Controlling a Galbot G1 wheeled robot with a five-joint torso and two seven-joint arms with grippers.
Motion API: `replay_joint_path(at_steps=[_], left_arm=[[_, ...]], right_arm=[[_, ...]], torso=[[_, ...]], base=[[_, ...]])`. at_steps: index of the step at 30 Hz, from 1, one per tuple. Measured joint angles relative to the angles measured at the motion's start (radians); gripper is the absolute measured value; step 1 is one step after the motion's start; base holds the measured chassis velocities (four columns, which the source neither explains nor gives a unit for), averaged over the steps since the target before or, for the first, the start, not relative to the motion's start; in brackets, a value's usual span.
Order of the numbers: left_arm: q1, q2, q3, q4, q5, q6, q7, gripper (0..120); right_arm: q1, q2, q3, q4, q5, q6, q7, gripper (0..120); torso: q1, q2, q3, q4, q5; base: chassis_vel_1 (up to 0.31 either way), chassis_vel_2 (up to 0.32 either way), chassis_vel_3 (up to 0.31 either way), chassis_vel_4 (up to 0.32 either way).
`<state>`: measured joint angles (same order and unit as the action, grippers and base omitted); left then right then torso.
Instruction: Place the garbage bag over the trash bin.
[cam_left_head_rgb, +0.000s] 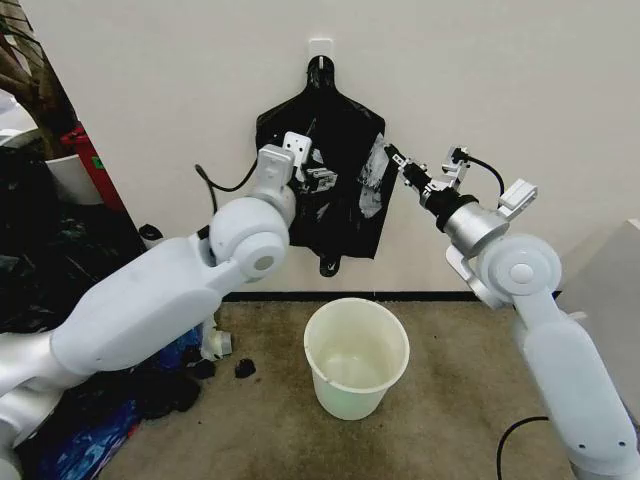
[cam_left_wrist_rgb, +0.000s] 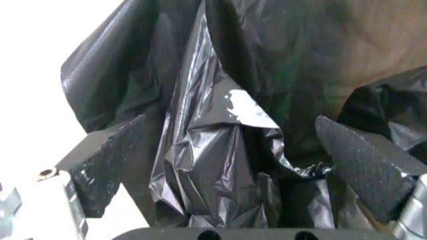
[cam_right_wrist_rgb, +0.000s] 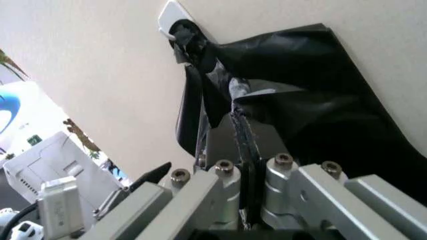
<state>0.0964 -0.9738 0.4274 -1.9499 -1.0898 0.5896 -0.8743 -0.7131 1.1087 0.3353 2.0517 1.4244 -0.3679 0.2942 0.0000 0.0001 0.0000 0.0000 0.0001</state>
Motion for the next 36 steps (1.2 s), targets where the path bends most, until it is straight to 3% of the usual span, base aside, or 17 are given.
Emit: replay_joint_path(at_steps=[20,30,33,34,36], left_arm=[[-0.032,-0.102,0.065,0.114,0.006,0.038,-0.106,100],[-0.012,-0.062,0.055,0.106,0.011,0.036,-0.113,100],[-0.010,-0.053,0.052,0.098,0.008,0.030,-0.112,95],[-0.008,-0.047,0.050,0.084,-0.001,0.021,-0.112,81],[-0.007,-0.045,0.049,0.076,-0.006,0.020,-0.113,72]], right_arm=[[-0.033,0.001,0.004,0.026,-0.001,0.000,-0.007,0],[-0.056,-0.013,0.016,0.043,-0.002,0.002,-0.005,0],[-0.057,-0.015,0.017,0.045,-0.002,0.003,-0.003,0],[-0.058,-0.015,0.017,0.047,-0.003,0.003,0.004,0],[-0.061,-0.016,0.018,0.050,-0.003,0.003,0.007,0]], torso=[[0.000,0.000,0.000,-0.0001,0.0000],[0.000,0.000,0.000,0.0001,-0.0003],[0.000,0.000,0.000,0.0001,-0.0002],[0.000,0.000,0.000,0.0001,-0.0002],[0.000,0.000,0.000,0.0000,-0.0001]], base=[[0.000,0.000,0.000,0.000],[0.000,0.000,0.000,0.000],[0.000,0.000,0.000,0.000],[0.000,0.000,0.000,0.000],[0.000,0.000,0.000,0.000]])
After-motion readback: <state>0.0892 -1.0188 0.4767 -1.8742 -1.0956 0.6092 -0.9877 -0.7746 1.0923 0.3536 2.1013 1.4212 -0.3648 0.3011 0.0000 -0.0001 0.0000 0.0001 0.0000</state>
